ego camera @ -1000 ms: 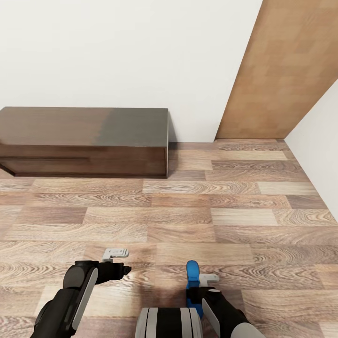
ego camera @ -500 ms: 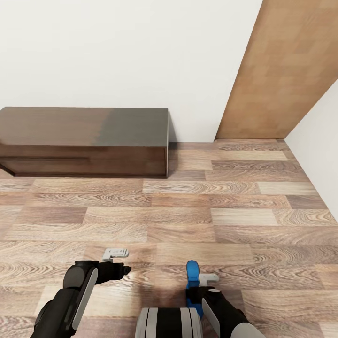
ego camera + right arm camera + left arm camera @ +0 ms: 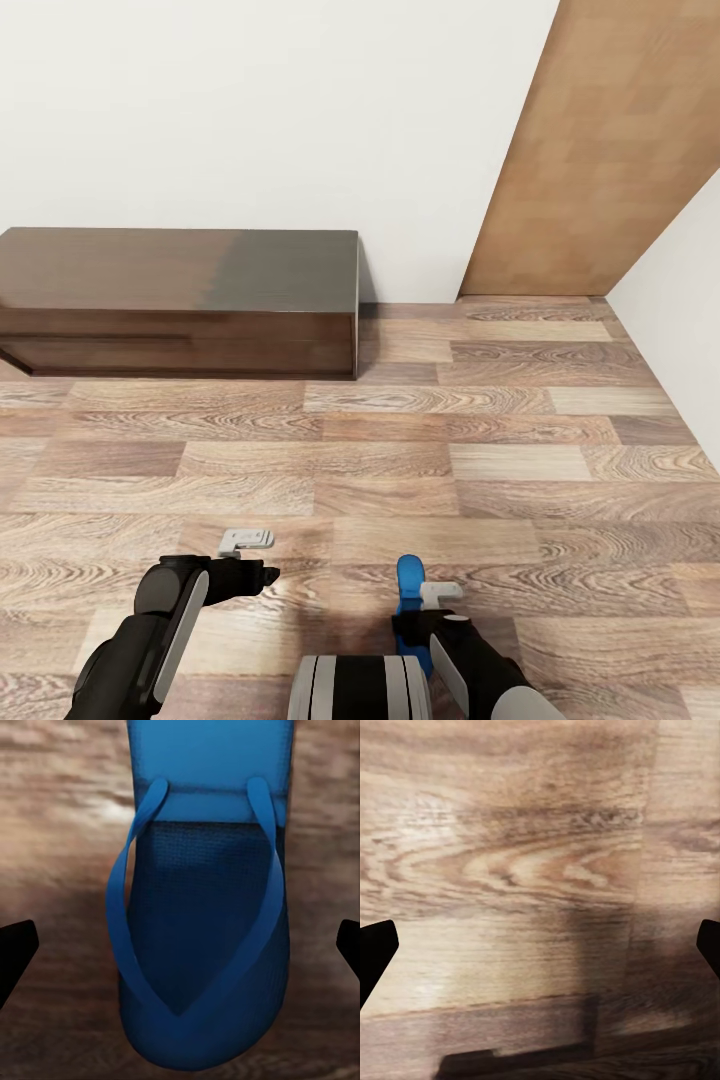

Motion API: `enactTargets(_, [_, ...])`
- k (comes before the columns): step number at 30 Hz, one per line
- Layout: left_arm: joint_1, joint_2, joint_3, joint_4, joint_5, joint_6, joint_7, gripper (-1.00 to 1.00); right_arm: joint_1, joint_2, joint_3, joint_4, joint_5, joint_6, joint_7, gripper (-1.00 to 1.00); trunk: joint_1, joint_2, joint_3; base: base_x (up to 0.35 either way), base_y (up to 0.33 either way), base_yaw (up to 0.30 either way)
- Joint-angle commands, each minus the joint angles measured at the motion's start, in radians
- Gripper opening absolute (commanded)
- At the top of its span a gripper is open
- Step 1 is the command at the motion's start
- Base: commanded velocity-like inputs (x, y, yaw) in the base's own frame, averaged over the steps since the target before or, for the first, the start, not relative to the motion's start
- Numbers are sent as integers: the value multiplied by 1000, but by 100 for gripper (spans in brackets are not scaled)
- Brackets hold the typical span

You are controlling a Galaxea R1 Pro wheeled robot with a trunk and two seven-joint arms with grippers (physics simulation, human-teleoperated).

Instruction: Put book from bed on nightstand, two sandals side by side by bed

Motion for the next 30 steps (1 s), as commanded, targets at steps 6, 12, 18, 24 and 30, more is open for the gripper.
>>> enactTargets(6, [-1, 0, 1, -1, 2, 5, -1, 100, -1, 0, 4, -2, -2, 6, -2, 100, 1, -1, -8, 0, 0, 0])
enactTargets(12, [0, 0, 1, -1, 2, 5, -1, 100, -1, 0, 4, -2, -1, 6, -1, 100, 3, -2, -24, 0, 0, 0])
enactTargets(18, [0, 0, 1, -1, 2, 5, -1, 100, -1, 0, 4, -2, -1, 6, -1, 100, 3, -2, -24, 0, 0, 0])
enactTargets(24, [0, 0, 1, -1, 2, 5, -1, 100, -1, 0, 4, -2, -1, 6, -1, 100, 3, -2, -24, 0, 0, 0])
enactTargets(30, [0, 0, 1, -1, 2, 4, -1, 100, -1, 0, 4, -2, -1, 6, -1, 100, 3, -2, -24, 0, 0, 0])
